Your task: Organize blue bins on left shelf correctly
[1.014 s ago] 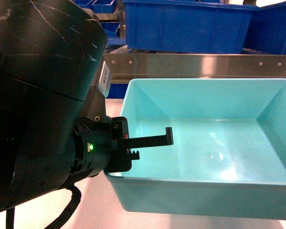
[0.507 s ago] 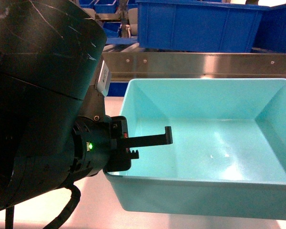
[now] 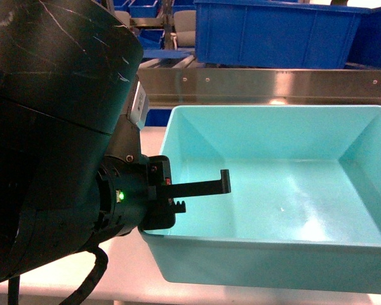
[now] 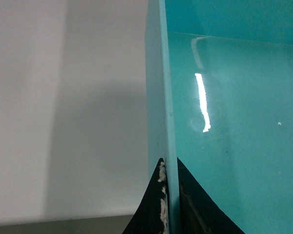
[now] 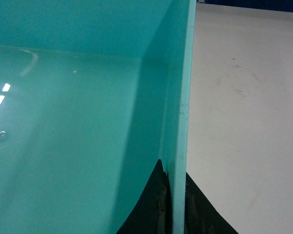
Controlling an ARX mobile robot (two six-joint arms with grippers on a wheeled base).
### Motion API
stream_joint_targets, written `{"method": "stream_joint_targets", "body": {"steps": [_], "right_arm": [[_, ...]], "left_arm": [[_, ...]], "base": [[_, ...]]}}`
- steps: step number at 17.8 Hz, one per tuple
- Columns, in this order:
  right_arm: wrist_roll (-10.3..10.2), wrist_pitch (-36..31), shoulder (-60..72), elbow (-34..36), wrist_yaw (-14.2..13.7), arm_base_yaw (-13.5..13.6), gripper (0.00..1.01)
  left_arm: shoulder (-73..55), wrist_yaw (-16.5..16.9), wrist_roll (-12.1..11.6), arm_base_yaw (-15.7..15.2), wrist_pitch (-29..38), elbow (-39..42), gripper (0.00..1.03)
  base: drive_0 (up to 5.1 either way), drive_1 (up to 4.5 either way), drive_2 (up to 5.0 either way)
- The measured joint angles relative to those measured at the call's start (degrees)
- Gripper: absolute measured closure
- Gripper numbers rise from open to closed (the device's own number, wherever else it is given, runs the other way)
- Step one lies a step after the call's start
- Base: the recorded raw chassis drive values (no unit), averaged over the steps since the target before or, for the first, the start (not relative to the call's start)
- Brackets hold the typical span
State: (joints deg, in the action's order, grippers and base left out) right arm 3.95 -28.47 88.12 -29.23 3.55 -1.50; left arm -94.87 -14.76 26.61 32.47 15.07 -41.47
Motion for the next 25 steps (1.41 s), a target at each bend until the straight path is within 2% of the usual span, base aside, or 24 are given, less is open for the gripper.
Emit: {"method": "stream_joint_targets", "body": {"steps": [8,25], "right_arm": [[0.0,0.0,0.0,0.0,0.0,0.0,0.99],[0.0,-0.2,0.0,0.0,0.0,0.0,0.99]], "left_arm": [[0.0,0.0,0.0,0.0,0.0,0.0,1.01],[0.1,0.0,0.0,0.0,0.1,0.0,1.01]], "base": [[-4.8,1.26,3.6],[-5.0,2.48,2.5]]}}
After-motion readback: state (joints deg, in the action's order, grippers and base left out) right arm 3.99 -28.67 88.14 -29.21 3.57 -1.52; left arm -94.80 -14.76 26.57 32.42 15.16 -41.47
